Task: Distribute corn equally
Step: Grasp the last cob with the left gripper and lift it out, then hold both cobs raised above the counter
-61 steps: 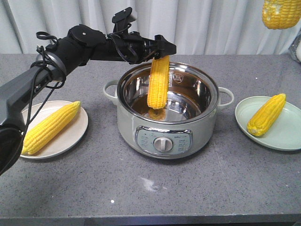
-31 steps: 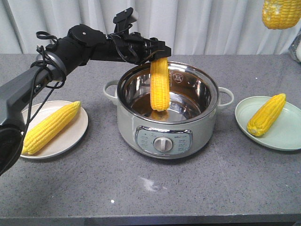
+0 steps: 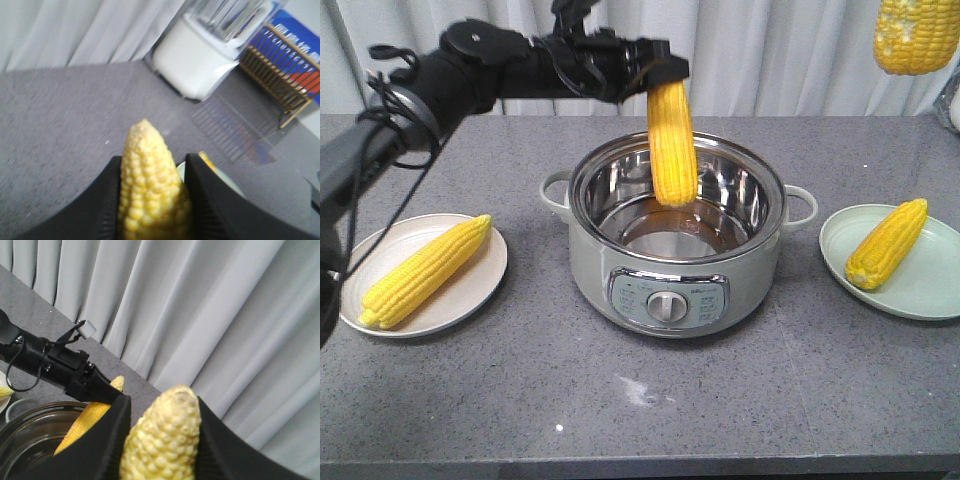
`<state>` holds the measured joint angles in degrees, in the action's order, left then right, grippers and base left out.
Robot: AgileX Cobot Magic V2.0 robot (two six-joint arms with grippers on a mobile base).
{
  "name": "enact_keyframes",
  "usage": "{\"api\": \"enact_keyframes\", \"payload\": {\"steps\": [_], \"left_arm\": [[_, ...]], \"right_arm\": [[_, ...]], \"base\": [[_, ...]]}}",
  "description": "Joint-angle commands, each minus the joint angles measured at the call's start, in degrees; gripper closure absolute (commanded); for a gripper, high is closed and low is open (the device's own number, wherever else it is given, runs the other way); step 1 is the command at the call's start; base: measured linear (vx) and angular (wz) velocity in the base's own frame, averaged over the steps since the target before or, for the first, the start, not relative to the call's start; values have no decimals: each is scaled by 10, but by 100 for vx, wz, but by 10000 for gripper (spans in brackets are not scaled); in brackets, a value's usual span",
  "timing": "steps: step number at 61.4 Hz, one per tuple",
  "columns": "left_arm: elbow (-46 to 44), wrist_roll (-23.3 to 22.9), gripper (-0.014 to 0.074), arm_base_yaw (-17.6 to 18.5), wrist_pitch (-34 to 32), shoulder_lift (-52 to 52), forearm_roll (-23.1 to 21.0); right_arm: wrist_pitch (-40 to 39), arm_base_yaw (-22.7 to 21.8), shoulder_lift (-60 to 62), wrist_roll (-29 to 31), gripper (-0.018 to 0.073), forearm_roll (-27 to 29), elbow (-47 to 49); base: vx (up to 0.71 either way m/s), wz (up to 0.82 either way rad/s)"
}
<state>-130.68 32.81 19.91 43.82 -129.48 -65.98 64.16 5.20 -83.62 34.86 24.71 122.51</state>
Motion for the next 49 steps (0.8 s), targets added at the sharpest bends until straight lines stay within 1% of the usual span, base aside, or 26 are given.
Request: {"api": "enact_keyframes", "payload": {"steps": [1, 9, 16, 26, 33, 38, 42, 46, 49], "left_arm": [[-23, 2, 605, -2, 4, 74, -33], [-23, 0, 605, -16, 66, 122, -12], [-23, -14, 605, -27, 141, 166, 39], [-23, -88, 605, -32, 221, 225, 130], [-23, -128, 605, -32, 255, 258, 176], [-23, -146, 605, -32, 277, 277, 193], [-22, -170, 605, -32, 280, 293, 206], [-22, -182, 605, -32, 280, 305, 206], [-22, -183, 604, -32, 280, 313, 205]], "right_arm": [[-38, -2, 15, -11, 564, 7, 11], [-27, -2, 15, -30, 564, 7, 11], [-15, -2, 15, -52, 564, 8, 11], [2, -2, 15, -69, 564, 9, 11], [18, -2, 15, -79, 564, 9, 11], [20, -2, 15, -79, 564, 10, 11], [23, -2, 15, -79, 564, 10, 11], [28, -2, 15, -79, 564, 10, 11], [32, -2, 15, -79, 564, 10, 11]], "base": [[0, 0], [0, 0], [0, 0], [0, 0], [0, 0], [0, 0], [0, 0], [0, 0], [0, 0]]}}
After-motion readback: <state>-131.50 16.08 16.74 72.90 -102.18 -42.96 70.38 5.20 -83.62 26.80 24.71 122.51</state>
